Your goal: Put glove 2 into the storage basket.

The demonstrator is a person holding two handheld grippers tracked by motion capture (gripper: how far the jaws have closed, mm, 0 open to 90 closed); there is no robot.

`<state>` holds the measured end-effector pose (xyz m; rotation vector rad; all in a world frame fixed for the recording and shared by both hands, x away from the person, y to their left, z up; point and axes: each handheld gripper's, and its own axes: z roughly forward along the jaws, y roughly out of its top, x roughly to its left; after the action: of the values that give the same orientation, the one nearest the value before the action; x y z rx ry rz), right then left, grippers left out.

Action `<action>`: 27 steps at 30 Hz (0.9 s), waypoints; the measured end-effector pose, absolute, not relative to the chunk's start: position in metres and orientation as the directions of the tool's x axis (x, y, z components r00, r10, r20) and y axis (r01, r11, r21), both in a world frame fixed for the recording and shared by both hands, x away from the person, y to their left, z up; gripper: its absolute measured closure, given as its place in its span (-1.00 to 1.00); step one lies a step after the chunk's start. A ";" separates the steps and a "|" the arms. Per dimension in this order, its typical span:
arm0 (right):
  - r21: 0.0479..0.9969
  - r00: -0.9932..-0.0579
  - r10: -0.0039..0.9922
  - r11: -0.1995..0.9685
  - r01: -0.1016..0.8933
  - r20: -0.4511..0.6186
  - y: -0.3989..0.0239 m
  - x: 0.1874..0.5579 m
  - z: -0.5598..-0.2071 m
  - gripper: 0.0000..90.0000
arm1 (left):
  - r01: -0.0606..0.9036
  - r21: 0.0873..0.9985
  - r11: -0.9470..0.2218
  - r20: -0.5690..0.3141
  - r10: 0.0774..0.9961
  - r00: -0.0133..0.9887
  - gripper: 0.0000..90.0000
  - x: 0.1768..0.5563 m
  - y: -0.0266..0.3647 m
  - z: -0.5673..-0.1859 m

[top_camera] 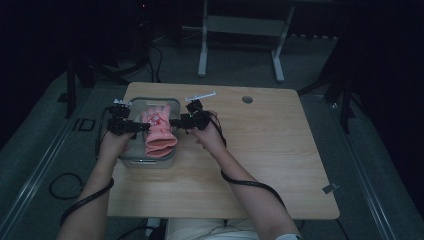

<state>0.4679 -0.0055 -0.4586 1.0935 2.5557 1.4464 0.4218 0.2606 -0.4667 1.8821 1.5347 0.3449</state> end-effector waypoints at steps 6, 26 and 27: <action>0.767 -0.769 0.556 0.329 0.552 0.315 -0.010 0.464 -0.457 -0.13 | 0.757 0.650 -0.066 -0.235 0.930 0.283 -0.62 0.420 0.263 -0.464; 0.792 -0.814 0.505 0.352 0.499 0.288 -0.037 0.447 -0.442 -0.44 | 0.646 0.754 -0.116 -0.227 0.878 0.422 -0.73 0.380 0.244 -0.437; 0.792 -0.814 0.505 0.352 0.499 0.288 -0.037 0.447 -0.442 -0.44 | 0.646 0.754 -0.116 -0.227 0.878 0.422 -0.73 0.380 0.244 -0.437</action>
<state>0.4474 -0.0368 -0.4423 0.9571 2.5777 1.5053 0.3798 0.2441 -0.4366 1.8429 1.3040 0.3499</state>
